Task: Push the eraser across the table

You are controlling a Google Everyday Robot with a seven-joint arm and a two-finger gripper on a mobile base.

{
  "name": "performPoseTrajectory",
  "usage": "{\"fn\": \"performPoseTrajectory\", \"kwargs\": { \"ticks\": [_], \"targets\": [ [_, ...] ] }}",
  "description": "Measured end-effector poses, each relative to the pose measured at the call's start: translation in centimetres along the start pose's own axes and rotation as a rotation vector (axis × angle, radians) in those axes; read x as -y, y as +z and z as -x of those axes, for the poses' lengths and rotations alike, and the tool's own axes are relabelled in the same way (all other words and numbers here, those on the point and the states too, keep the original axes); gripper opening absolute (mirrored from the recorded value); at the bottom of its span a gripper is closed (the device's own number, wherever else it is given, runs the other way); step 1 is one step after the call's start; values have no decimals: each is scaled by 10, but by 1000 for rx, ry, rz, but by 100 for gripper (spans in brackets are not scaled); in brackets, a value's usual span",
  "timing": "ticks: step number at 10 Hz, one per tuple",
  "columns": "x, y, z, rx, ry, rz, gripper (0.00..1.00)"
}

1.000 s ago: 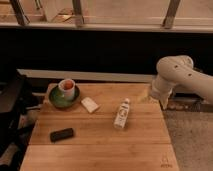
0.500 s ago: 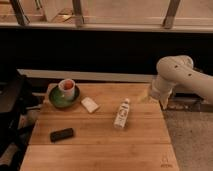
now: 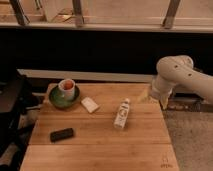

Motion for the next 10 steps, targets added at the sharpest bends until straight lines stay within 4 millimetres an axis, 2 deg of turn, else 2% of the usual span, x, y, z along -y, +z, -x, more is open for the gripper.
{"fn": "performPoseTrajectory", "kwargs": {
  "ticks": [2, 3, 10],
  "targets": [
    [0, 0, 0, 0, 0, 0, 80],
    [0, 0, 0, 0, 0, 0, 75],
    [-1, -3, -1, -3, -8, -2, 6]
  ]
}}
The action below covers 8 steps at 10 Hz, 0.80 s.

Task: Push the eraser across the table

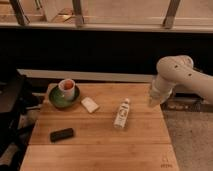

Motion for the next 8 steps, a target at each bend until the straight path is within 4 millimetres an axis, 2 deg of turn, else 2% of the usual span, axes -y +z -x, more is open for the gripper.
{"fn": "performPoseTrajectory", "kwargs": {
  "ticks": [1, 3, 5, 8],
  "targets": [
    [-6, -7, -2, 1, -22, 0, 1],
    [-49, -14, -9, 11, -112, 25, 0],
    [-90, 0, -19, -3, -163, 61, 0],
    [-163, 34, -43, -70, -220, 159, 0]
  ]
}}
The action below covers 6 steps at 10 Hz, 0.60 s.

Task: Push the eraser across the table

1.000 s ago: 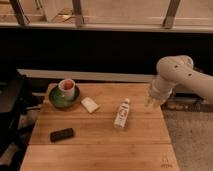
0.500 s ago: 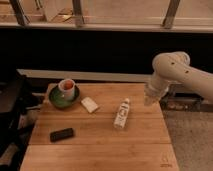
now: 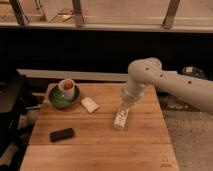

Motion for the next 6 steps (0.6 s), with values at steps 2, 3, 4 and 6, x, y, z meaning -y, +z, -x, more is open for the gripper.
{"fn": "performPoseTrajectory", "kwargs": {
  "ticks": [2, 3, 4, 6],
  "targets": [
    [-41, 22, -9, -46, -44, 54, 0],
    [-37, 21, -9, -45, -37, 50, 0],
    [-37, 22, -9, -47, -39, 50, 0],
    [-38, 21, -9, -46, -40, 50, 0]
  ]
}}
